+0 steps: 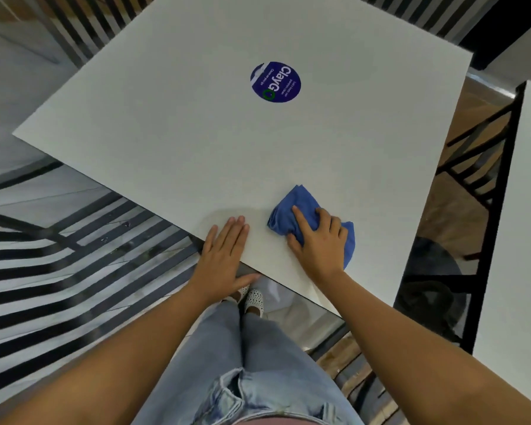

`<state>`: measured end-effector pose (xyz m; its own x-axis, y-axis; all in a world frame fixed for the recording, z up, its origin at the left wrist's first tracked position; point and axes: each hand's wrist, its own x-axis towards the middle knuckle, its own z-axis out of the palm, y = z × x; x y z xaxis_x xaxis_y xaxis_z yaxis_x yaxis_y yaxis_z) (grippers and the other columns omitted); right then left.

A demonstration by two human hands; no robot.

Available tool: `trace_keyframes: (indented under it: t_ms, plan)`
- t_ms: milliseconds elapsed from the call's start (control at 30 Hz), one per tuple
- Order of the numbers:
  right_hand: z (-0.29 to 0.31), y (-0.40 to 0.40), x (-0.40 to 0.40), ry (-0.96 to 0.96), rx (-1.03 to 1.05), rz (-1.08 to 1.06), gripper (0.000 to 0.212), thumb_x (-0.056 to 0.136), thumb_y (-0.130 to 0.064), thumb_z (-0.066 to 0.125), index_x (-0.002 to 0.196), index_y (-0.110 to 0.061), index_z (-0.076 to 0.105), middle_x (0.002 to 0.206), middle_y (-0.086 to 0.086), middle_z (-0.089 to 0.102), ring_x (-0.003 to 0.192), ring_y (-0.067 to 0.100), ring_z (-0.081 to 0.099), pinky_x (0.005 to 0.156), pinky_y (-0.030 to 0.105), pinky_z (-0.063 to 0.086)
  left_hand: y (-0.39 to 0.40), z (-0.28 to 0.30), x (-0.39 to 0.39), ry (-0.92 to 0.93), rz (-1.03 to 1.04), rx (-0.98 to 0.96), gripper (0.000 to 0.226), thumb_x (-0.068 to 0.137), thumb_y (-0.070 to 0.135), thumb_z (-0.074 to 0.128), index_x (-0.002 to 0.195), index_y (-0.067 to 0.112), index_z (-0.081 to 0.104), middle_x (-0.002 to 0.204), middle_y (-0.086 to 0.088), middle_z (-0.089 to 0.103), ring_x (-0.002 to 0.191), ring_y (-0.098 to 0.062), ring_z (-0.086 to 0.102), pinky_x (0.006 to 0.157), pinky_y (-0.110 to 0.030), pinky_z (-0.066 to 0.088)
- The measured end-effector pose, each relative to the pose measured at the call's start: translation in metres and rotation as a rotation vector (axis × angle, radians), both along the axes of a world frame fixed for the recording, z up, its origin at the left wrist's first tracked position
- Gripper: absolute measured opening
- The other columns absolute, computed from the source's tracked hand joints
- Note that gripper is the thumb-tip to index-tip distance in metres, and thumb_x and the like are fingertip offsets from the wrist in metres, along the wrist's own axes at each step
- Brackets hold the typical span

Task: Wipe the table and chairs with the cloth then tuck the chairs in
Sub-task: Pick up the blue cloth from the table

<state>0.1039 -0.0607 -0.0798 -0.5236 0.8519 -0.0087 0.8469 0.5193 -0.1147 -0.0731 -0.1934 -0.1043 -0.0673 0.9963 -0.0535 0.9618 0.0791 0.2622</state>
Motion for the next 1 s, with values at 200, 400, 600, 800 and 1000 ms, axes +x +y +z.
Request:
trace_keyframes:
  t_ms: [200, 400, 600, 800, 1000]
  plan:
    - [0.005, -0.004, -0.027, 0.064, -0.092, -0.045, 0.056, 0.084, -0.047, 0.035, 0.129, -0.021, 0.056, 0.112, 0.021, 0.057, 0.094, 0.038, 0.056, 0.074, 0.043, 0.045, -0.004, 0.014, 0.01, -0.178, 0.266, 0.046, 0.09, 0.063, 0.067, 0.049, 0.138, 0.018, 0.038, 0.136, -0.013, 0.039, 0.126, -0.025, 0.026, 0.104, -0.052, 0.03]
    - [0.002, -0.01, -0.05, 0.107, -0.077, 0.034, 0.049, 0.081, -0.032, 0.071, 0.126, -0.018, 0.059, 0.11, 0.023, 0.057, 0.091, 0.039, 0.057, 0.072, 0.043, 0.046, -0.013, 0.014, 0.019, -0.272, 0.619, 0.089, 0.069, 0.076, 0.063, 0.041, 0.133, 0.024, 0.047, 0.143, -0.014, 0.029, 0.127, -0.026, 0.021, 0.102, -0.05, 0.022]
    - [0.005, -0.022, -0.087, 0.13, -0.095, 0.118, 0.045, 0.08, -0.026, 0.073, 0.121, -0.015, 0.061, 0.099, 0.023, 0.059, 0.077, 0.037, 0.058, 0.064, 0.038, 0.046, -0.013, 0.018, 0.005, -0.367, 0.679, 0.114, 0.056, 0.082, 0.047, 0.059, 0.13, 0.019, 0.048, 0.14, -0.011, 0.031, 0.129, -0.026, 0.022, 0.105, -0.043, 0.018]
    - [0.01, -0.054, -0.137, 0.17, -0.161, 0.166, 0.042, 0.085, -0.028, 0.066, 0.124, -0.015, 0.061, 0.097, 0.024, 0.057, 0.074, 0.037, 0.057, 0.063, 0.037, 0.045, -0.032, 0.02, -0.04, -0.439, 0.752, 0.164, 0.045, 0.084, 0.024, 0.065, 0.125, 0.012, 0.051, 0.127, -0.012, 0.039, 0.119, -0.027, 0.037, 0.097, -0.039, 0.033]
    - [0.019, -0.103, -0.197, 0.181, -0.284, 0.194, 0.043, 0.097, -0.036, 0.047, 0.137, -0.022, 0.045, 0.11, 0.015, 0.049, 0.079, 0.02, 0.048, 0.066, 0.026, 0.034, -0.089, 0.011, -0.105, -0.495, 0.848, 0.101, 0.036, 0.088, 0.021, 0.059, 0.122, 0.011, 0.052, 0.118, -0.01, 0.05, 0.112, -0.026, 0.046, 0.093, -0.04, 0.042]
